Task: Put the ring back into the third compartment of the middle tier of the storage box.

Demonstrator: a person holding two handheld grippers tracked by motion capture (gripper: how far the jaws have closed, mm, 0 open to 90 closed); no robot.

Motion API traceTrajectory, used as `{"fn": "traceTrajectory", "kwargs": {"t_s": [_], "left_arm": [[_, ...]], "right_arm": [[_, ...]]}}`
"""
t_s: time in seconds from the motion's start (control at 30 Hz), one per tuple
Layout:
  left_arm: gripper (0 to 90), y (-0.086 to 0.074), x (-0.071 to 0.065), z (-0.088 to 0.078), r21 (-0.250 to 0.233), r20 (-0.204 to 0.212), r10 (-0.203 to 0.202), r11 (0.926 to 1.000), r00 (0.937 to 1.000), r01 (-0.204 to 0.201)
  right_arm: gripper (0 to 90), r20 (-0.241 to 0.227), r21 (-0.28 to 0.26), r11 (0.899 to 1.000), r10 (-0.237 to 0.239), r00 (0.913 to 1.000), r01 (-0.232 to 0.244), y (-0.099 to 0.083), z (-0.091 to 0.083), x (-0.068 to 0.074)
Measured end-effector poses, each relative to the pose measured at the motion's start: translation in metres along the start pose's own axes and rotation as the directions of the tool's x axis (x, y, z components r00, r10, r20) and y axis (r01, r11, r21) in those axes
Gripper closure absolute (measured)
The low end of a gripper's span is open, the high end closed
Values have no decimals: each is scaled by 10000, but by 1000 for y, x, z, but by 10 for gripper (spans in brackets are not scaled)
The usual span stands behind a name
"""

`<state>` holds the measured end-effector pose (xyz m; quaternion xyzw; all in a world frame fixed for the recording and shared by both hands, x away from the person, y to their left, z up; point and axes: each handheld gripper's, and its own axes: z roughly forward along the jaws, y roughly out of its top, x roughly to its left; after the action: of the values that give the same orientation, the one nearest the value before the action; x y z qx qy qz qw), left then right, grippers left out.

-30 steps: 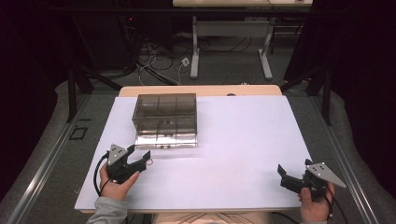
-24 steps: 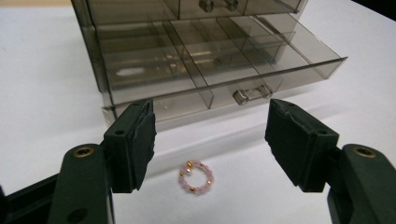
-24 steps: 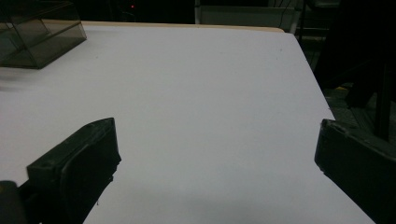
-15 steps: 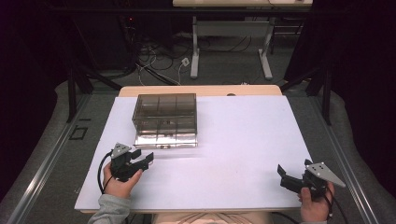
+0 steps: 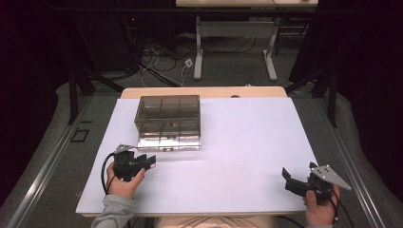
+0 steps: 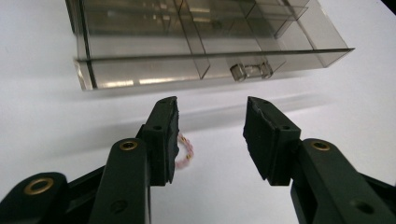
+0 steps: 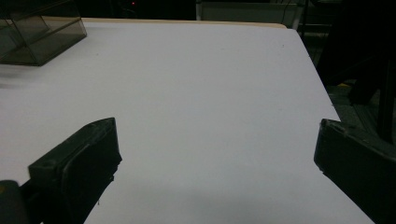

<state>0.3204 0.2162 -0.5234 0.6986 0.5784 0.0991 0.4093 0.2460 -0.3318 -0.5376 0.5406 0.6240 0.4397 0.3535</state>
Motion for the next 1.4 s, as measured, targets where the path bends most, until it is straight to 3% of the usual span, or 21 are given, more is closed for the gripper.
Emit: {"fn": "traceTrajectory", "kwargs": {"t_s": [0.23, 0.53, 1.27, 1.3, 1.33, 1.4], "left_arm": [[590, 1, -2, 7, 591, -70, -73, 9982, 9999, 77], [634, 1, -5, 16, 838, -373, -12, 9965, 9993, 43], [713, 1, -2, 28, 1449, -599, 22, 9894, 9982, 65], [720, 1, -2, 30, 1410, -584, -10, 9900, 9983, 93], [725, 1, -2, 30, 1410, -584, -10, 9900, 9983, 93], [737, 1, -3, 32, 1575, -682, 43, 9875, 9977, 65]], "right_arm": [[3, -36, 47, 10000, 33, 10000, -33, 0, 0, 0], [8, -37, 51, 10000, 22, 10000, -22, 0, 0, 0], [18, -102, 107, 9999, 58, 9999, -57, 0, 1, 0], [18, 15, -184, 9998, 85, 10000, -84, -1, 3, 0], [18, 15, 108, 9999, 31, 10000, -31, -1, 1, 0], [19, -16, 50, 10000, 25, 10000, -25, -1, 2, 0]]}}
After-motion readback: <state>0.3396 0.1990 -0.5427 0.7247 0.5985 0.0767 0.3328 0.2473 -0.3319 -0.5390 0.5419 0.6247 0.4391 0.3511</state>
